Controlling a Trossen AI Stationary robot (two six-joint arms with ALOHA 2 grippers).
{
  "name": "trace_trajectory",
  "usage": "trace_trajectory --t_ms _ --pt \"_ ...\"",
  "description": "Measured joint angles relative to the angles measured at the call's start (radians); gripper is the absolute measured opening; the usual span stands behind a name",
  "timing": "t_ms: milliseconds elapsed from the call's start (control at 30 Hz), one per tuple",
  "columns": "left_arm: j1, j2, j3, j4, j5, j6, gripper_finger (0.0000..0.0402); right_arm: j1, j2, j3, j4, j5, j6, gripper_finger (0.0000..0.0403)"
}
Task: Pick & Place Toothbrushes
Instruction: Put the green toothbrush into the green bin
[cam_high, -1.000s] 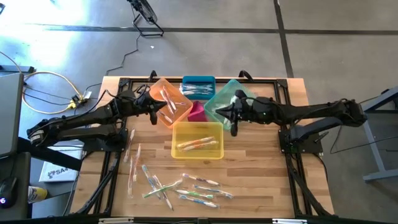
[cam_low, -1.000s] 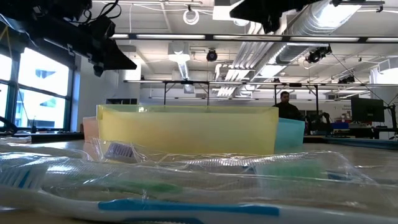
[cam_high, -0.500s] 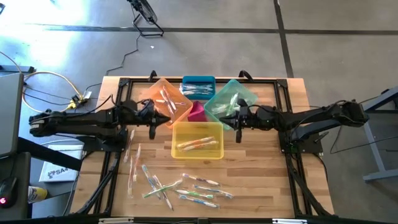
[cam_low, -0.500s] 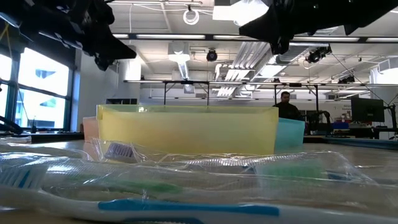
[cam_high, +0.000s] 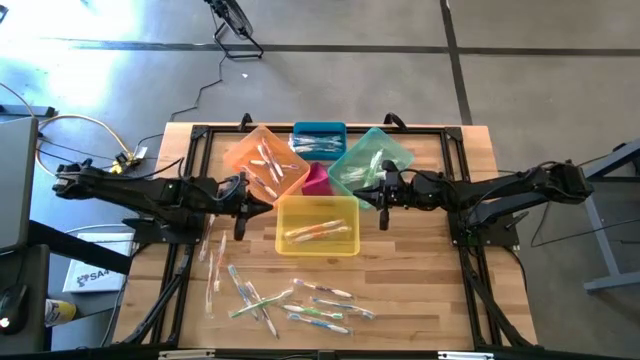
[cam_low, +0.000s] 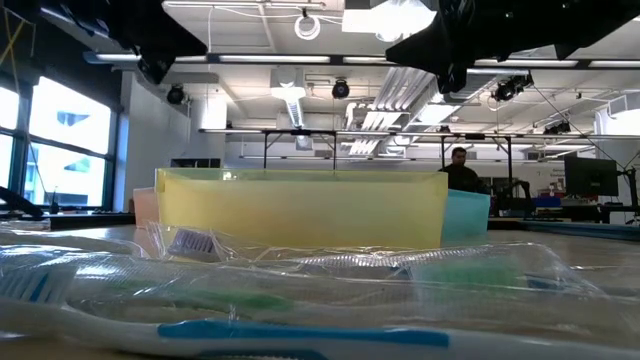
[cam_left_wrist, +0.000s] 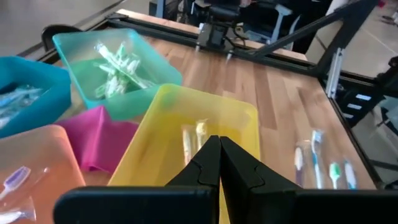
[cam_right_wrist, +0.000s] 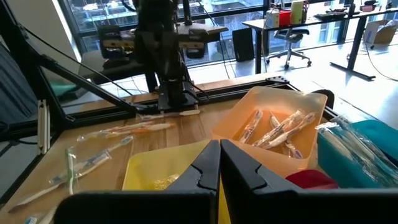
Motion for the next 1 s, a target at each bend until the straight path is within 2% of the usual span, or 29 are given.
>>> trace_trajectory --t_ms 167,333,500,700,833,1000 --pt "-0.105 0.038 0.09 -0.092 -0.084 -0.031 0.0 0.0 0.0 0.0 -0.003 0.0 0.006 0.0004" --pt "-0.208 0.132 0.171 -0.155 -0.142 -0.091 0.0 0.0 0.0 0.0 -0.003 -0.014 0.027 0.0004" --pt "-0.298 0.276 0.309 -0.297 -0.147 -0.158 0.0 0.011 0.0 0.0 -0.01 -0.034 0.099 0.0004" --pt "-0.389 0.487 0.553 -0.642 -0.147 -0.211 0.0 0.063 0.012 0.001 -0.014 -0.028 0.11 0.0004" --pt "-0.452 0.611 0.666 -0.809 -0.147 -0.217 0.0 0.095 0.028 0.001 -0.01 -0.027 0.11 0.0004" --pt "-0.517 0.699 0.703 -0.846 -0.139 -0.288 0.0 0.11 0.029 0.002 0.004 -0.026 0.11 0.0004"
